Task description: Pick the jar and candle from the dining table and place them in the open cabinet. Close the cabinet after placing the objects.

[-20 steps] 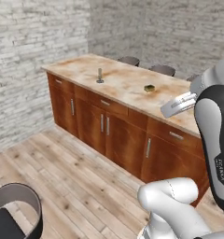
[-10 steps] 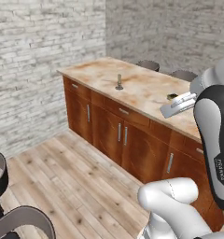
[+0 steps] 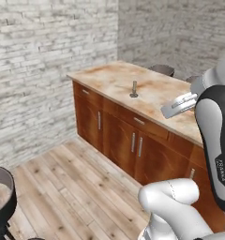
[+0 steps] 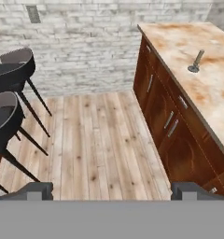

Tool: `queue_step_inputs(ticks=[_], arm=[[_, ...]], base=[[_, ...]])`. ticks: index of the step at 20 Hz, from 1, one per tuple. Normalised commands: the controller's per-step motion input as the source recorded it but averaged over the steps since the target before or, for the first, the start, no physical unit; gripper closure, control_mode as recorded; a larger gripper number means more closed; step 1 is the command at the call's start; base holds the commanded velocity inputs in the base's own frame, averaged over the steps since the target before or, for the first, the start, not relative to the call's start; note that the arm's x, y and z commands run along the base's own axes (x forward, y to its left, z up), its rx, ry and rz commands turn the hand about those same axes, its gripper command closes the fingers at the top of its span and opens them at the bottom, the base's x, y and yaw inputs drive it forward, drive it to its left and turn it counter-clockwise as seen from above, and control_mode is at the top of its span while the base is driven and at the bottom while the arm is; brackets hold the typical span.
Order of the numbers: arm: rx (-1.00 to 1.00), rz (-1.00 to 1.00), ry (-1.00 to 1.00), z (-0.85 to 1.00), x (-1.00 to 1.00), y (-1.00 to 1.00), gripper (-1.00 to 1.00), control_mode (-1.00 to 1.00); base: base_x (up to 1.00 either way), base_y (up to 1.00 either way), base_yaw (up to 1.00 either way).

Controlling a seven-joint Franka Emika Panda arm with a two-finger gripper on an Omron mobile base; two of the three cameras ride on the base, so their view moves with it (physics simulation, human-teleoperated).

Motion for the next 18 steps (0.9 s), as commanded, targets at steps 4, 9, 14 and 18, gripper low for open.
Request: queue_step_inputs(ticks=[4,9,14,18], arm=[[0.00,0.00,0.00,0.00,0.00,0.00,-1.00,1.00],[0.00,0.00,0.00,0.00,0.00,0.00,-1.00,1.00],[0.00,0.00,0.00,0.00,0.00,0.00,-1.00,1.00],[0.00,0.00,0.00,0.00,0.00,0.00,-1.00,1.00]], base=[[0.70,0.01,0.05],[0.74,0.04,0.01],[0.75,0.06,0.00],[0.75,0.08,-0.03]])
